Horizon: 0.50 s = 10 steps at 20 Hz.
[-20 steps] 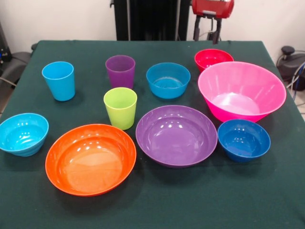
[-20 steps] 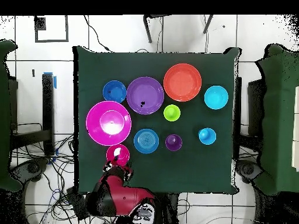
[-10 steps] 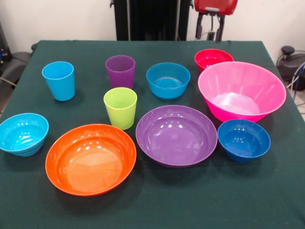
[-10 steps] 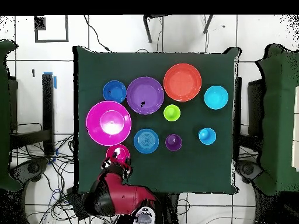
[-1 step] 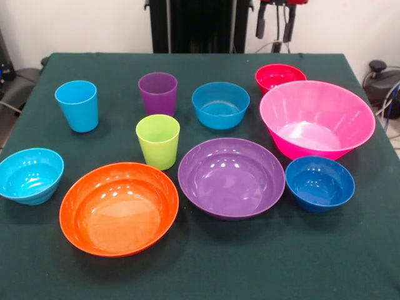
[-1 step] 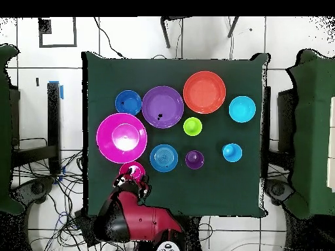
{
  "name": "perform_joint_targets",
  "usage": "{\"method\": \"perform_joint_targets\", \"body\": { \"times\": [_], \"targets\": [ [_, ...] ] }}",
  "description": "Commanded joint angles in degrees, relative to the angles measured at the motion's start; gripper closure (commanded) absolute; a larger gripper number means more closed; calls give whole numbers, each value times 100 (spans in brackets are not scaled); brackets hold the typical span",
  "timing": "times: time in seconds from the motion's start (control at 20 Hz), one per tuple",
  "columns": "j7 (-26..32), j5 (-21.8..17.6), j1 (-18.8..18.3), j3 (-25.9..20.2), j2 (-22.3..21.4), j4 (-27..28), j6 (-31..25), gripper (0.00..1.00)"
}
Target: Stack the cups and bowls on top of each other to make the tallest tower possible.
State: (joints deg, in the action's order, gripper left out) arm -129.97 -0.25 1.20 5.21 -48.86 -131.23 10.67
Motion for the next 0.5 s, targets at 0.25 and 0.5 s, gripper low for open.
{"method": "perform_joint_targets", "body": {
  "times": [0.25, 0.5],
  "targets": [
    [-450, -249, -317, -602, 513, 557, -76, 0],
    [-505, -299, -285, -505, 918, 711, 362, 0]
  ]
}}
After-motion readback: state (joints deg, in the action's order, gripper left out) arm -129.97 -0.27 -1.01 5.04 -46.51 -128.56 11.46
